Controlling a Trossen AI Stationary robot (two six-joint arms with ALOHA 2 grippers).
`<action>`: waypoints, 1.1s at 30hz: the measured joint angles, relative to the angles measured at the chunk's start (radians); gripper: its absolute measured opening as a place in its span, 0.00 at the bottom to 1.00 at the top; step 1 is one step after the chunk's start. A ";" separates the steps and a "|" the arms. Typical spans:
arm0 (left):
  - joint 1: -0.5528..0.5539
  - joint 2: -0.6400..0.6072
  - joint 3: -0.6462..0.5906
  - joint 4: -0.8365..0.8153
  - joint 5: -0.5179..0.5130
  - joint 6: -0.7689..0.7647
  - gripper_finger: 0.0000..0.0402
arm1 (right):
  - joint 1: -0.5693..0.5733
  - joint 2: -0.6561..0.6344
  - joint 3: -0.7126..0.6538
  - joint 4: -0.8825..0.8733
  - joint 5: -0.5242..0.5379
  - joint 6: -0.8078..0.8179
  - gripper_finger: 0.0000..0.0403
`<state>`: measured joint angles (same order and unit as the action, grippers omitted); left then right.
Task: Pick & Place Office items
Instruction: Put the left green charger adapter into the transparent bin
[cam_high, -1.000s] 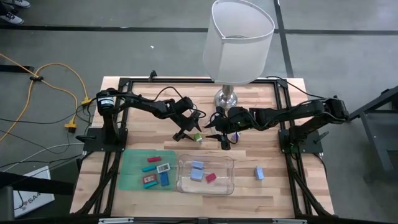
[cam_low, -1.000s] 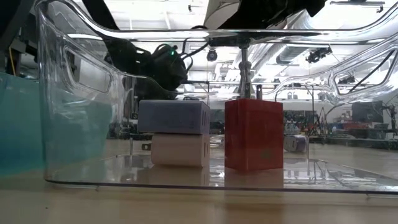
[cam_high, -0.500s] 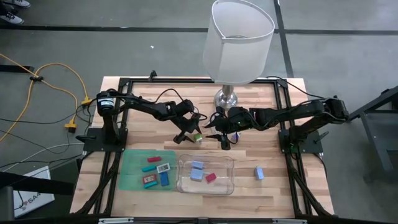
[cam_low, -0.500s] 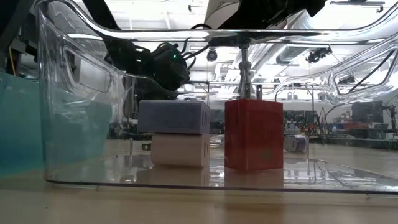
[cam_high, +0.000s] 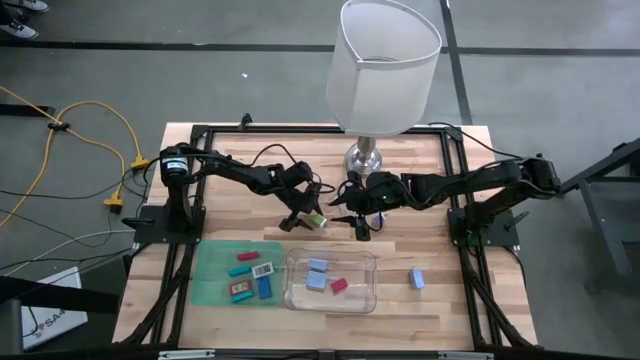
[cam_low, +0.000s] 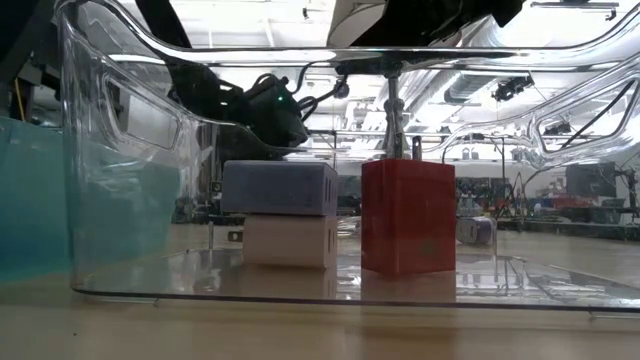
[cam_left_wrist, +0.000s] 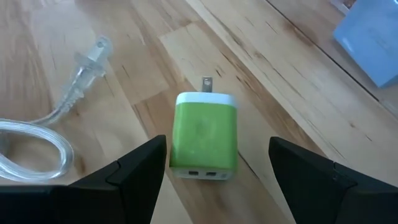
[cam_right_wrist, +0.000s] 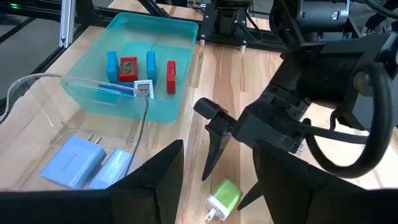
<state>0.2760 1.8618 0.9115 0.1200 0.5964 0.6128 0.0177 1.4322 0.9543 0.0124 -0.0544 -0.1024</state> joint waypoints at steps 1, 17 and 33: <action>0.000 0.000 0.000 0.004 0.000 0.000 0.68 | 0.000 0.000 0.000 0.000 0.000 0.000 0.45; 0.000 0.000 0.000 0.049 -0.006 0.000 0.58 | 0.000 0.000 0.000 0.000 0.000 0.000 0.45; -0.008 0.000 0.000 0.048 -0.009 -0.008 0.44 | 0.000 0.000 0.000 0.000 0.000 0.000 0.45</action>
<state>0.2676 1.8614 0.9115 0.1677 0.5877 0.6044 0.0177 1.4322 0.9541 0.0120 -0.0544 -0.1022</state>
